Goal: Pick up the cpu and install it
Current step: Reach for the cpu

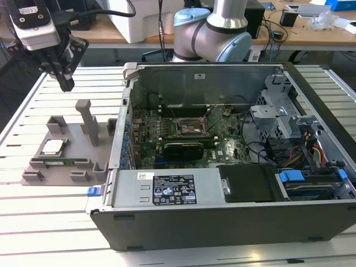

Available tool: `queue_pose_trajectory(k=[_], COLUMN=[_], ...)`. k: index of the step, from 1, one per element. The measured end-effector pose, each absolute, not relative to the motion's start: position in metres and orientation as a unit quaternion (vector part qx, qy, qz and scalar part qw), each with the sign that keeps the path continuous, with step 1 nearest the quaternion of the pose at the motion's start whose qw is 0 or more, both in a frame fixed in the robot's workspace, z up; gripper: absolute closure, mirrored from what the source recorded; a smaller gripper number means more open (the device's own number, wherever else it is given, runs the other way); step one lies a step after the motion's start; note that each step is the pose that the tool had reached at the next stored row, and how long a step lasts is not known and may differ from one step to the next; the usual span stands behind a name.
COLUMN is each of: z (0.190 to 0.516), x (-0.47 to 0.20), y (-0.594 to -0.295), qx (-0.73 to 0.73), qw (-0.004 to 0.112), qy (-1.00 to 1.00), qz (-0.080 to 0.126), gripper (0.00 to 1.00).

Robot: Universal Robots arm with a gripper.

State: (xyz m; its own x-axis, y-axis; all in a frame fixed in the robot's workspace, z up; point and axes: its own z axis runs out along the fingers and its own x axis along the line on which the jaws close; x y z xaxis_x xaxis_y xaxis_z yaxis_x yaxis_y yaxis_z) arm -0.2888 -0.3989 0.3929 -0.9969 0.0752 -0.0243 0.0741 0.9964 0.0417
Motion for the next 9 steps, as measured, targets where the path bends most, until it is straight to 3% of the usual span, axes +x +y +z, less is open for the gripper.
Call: queue_pose_trajectory(k=[9], z=[0.393], x=[-0.307], y=[-0.399], qx=[0.037], qw=[0.013], qy=[0.999], qz=[0.02], gripper=[0.89])
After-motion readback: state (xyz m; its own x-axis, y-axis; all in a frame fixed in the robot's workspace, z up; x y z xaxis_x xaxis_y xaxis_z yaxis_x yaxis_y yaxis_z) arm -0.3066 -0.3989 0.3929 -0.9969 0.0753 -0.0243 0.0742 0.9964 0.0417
